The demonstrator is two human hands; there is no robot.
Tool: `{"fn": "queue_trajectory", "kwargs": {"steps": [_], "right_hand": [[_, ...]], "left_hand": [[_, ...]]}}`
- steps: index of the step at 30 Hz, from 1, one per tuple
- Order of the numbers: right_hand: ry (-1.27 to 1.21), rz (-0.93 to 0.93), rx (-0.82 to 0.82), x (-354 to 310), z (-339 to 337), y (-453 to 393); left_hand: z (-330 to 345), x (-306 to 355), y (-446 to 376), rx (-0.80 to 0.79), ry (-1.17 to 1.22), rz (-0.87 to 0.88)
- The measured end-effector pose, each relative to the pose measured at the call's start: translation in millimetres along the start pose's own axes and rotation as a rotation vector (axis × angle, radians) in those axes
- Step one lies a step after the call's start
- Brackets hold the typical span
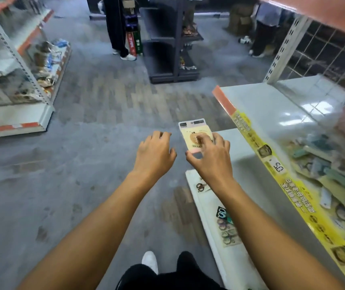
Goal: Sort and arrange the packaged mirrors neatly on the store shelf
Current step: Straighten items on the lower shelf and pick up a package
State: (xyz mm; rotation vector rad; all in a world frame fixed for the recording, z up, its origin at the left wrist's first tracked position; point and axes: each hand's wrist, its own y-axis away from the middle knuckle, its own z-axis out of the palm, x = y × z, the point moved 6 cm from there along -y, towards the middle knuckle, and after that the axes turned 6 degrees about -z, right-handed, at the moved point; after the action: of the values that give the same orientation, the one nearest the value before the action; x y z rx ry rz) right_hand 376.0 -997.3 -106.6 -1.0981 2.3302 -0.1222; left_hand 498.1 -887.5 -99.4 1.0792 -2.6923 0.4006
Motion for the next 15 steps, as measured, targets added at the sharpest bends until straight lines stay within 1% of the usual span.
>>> {"fn": "queue_trajectory", "kwargs": {"steps": [6,9,15], "right_hand": [[0.005,0.093,0.104,-1.0,3.4,-60.3],[0.018,0.11,0.107,4.6,5.5,-75.3],[0.054,0.188,0.159,40.3,19.4,-130.1]], "left_hand": [[6.1,-4.2,-81.8,-0.04,0.041,0.13],[11.6,-1.5,-102.7,-0.052,0.048,0.153],[38.8,12.0,-174.7,-0.095,0.041,0.217]]}}
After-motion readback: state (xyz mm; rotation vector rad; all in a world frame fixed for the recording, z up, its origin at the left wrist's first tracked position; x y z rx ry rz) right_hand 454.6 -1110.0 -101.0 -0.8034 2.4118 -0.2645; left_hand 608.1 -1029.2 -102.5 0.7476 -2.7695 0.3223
